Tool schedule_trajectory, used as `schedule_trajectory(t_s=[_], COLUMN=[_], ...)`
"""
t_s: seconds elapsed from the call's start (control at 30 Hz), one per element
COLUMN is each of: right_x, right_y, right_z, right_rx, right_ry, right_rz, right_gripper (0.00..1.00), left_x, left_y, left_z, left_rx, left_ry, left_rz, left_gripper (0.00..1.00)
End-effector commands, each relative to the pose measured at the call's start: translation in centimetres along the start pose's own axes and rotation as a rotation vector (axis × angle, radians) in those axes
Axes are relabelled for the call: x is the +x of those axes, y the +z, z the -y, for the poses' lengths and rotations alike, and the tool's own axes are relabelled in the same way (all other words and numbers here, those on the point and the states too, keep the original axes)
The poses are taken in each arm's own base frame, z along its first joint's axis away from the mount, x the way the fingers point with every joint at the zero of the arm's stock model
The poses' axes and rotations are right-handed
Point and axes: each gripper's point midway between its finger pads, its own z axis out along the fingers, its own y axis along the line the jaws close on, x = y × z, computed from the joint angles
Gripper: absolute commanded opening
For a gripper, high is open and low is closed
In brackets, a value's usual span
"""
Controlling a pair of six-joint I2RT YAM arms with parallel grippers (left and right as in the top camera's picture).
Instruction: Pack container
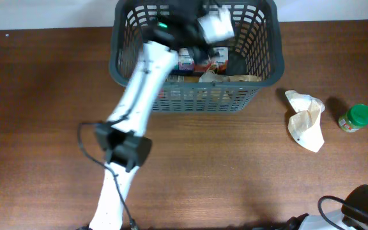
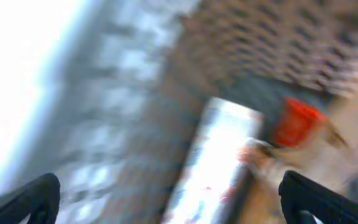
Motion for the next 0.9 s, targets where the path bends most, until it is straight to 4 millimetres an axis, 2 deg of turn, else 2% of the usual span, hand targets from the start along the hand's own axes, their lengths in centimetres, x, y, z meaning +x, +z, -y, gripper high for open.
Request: schedule_trajectory(t_s=[0.0, 0.07, 0.13, 0.17, 0.2, 0.3, 0.4, 0.43, 0.47, 0.7, 0.87], right_x=[0.0, 0.0, 0.0, 0.0, 0.0, 0.0, -0.7, -1.0, -1.3, -1.3, -1.3], right_y=[0.1, 0.1, 0.1, 0.1, 0.1, 0.1, 0.1, 0.1, 0.0, 0.0, 0.2], right_z=[0.2, 0.2, 0.2, 0.2, 0.2, 0.2, 0.1, 0.0, 0.0, 0.0, 0.0], right_rx=[0.004, 0.004, 0.004, 0.004, 0.004, 0.004, 0.0, -0.001, -0.002, -0.001, -0.002], right_ry=[0.006, 0.006, 0.006, 0.006, 0.006, 0.006, 0.0, -0.005, -0.009, -0.009, -0.01], right_rz=[-0.001, -0.001, -0.001, -0.001, -0.001, -0.001, 0.027, 0.038, 0.05, 0.049, 0.046], right_gripper=[0.99, 0.99, 0.99, 0.99, 0.99, 0.99, 0.99, 0.99, 0.99, 0.99, 0.99], left_x=[-3.9, -2.7, -0.4, 0.8, 3.7, 9.9, 16.7, 18.4, 21.8, 32.0, 36.4], left_y=[-15.9, -20.2, -24.2, -25.5, -27.6, -29.6, -30.2, -30.2, -29.7, -27.3, -24.6], left_z=[-8.8, -11.5, -13.9, -14.6, -15.7, -16.4, -15.6, -15.2, -14.2, -10.9, -8.3], left_rx=[-0.278, -0.359, -0.439, -0.465, -0.51, -0.551, -0.541, -0.531, -0.496, -0.397, -0.286], left_ry=[-0.306, -0.418, -0.518, -0.554, -0.624, -0.759, -0.902, -0.939, -1.021, -1.231, -1.321], left_rz=[0.233, 0.276, 0.289, 0.28, 0.241, 0.119, -0.051, -0.094, -0.19, -0.507, -0.638], left_gripper=[0.99, 0.99, 0.99, 0.99, 0.99, 0.99, 0.99, 0.99, 0.99, 0.99, 0.99])
